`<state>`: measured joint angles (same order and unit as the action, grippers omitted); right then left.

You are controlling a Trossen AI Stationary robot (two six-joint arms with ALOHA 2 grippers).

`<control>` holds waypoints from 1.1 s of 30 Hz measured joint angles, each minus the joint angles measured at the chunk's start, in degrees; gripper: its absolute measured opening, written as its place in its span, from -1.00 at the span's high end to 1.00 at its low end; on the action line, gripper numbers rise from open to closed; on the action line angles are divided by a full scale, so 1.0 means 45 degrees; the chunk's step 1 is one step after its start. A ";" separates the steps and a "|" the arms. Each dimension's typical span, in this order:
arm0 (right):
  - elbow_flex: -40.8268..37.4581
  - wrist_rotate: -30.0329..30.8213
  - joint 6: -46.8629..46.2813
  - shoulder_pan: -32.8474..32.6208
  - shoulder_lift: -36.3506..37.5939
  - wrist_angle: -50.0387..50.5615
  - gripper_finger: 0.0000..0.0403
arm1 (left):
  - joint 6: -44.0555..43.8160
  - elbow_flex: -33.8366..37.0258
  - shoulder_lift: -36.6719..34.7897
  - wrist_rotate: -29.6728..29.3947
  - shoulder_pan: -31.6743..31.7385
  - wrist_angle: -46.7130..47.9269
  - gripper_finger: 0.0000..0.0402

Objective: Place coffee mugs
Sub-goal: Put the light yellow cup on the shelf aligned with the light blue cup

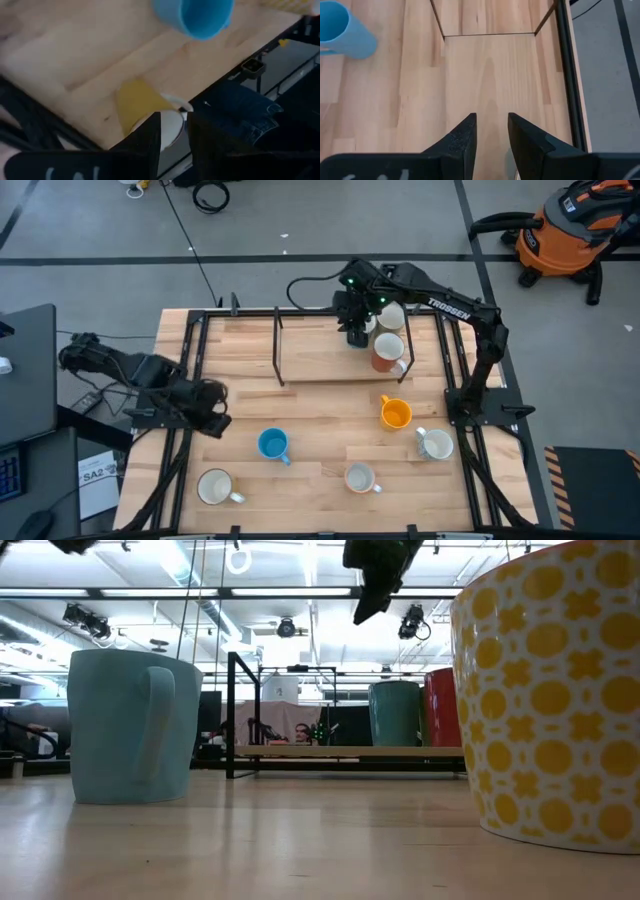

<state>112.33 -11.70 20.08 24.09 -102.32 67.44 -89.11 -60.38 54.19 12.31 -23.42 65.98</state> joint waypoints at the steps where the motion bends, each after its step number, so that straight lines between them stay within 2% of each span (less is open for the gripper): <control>1: 0.0000 0.0000 0.0000 -0.0040 0.0000 -0.0003 0.42 | -0.0463 0.0000 0.0056 -0.0097 -0.0397 -0.0005 0.50; 7: 0.0000 0.0000 0.0001 -0.0252 0.0000 -0.0005 0.42 | -0.2377 0.0000 0.0872 -0.0205 -0.2493 -0.0019 0.50; 14: 0.0000 0.0000 0.0005 -0.0290 0.0000 -0.0005 0.42 | -0.2625 0.0000 0.2257 -0.0193 -0.4057 -0.0043 0.50; 25: 0.0000 0.0005 0.0005 -0.0286 0.0000 -0.0010 0.42 | -0.2733 0.0000 0.3948 -0.0175 -0.5360 -0.0420 0.50; 33: -0.0005 0.0005 0.0005 -0.0286 0.0000 -0.0010 0.42 | -0.2752 0.0000 0.4683 -0.0096 -0.5784 -0.0416 0.50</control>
<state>112.31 -11.68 20.10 22.81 -102.32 67.40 -101.49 -60.38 75.26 11.88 -49.45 64.11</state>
